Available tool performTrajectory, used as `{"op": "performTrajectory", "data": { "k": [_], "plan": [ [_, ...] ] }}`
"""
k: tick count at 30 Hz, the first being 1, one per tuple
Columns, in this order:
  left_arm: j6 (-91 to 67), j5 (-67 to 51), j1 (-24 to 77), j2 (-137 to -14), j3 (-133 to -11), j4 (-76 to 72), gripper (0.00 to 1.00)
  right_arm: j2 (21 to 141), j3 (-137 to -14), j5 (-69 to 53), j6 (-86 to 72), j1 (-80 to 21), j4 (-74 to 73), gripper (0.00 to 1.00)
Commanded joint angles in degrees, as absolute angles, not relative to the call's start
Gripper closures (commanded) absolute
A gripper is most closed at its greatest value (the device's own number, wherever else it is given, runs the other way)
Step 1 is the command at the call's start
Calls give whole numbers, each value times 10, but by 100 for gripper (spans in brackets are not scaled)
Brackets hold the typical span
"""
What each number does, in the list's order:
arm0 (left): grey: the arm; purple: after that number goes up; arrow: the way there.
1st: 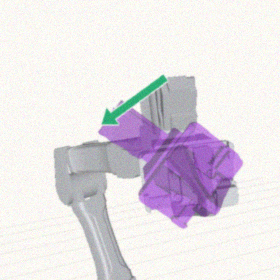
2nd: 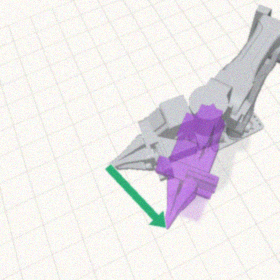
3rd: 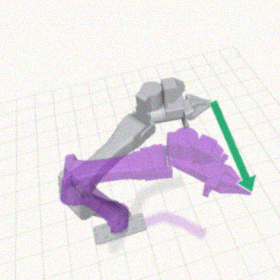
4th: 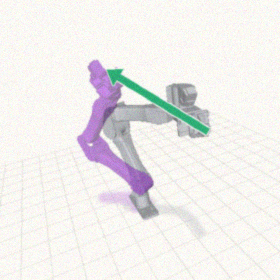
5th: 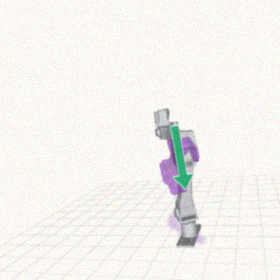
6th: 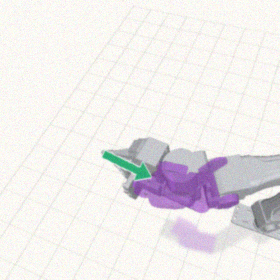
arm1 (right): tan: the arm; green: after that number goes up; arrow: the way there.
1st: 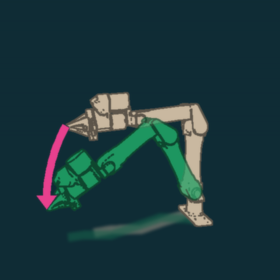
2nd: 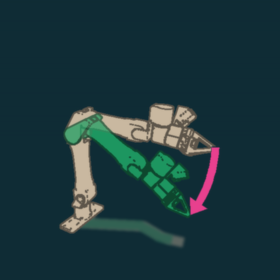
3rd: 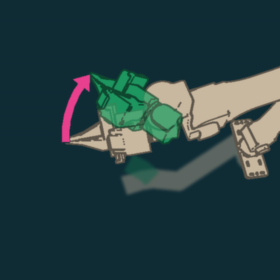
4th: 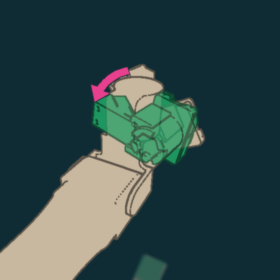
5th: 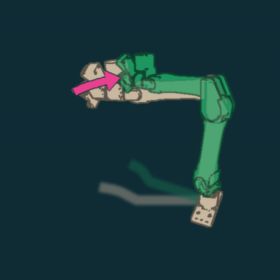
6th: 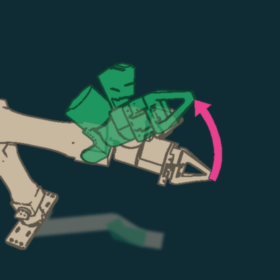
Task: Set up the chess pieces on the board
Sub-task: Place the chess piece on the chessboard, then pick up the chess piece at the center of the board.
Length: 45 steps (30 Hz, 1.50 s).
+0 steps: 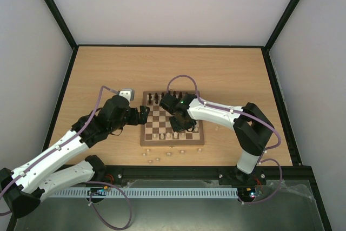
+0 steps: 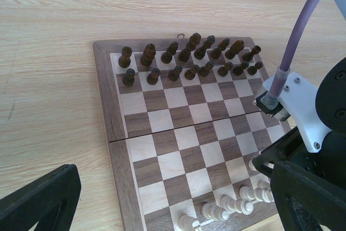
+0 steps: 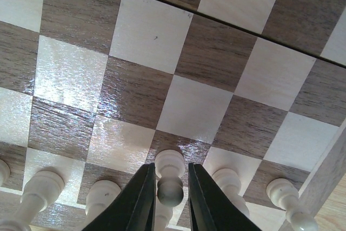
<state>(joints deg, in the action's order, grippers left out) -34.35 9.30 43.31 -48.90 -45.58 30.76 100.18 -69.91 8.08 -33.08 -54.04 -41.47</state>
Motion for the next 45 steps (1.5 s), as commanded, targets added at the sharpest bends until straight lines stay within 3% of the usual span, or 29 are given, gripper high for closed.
{"op": "performTrajectory", "data": {
  "k": [1, 6, 13, 18, 28, 45],
  "plan": [
    [-345, 99, 429, -486, -465, 311, 1, 1006, -699, 88, -335, -545, -440, 82],
    [-345, 99, 429, -486, -465, 311, 1, 993, -704, 100, -337, -545, -447, 78],
    [-342, 94, 429, -486, -466, 308, 1, 924, -706, 159, -357, -531, -461, 51],
    [-338, 83, 429, -483, -465, 306, 1, 852, -646, 139, -355, -464, -441, 48],
    [-322, 29, 429, -487, -459, 290, 1, 790, -517, 136, -360, -320, -416, 48],
    [-292, -44, 429, -491, -457, 269, 1, 831, -479, 116, -407, -293, -395, 55]
  ]
}}
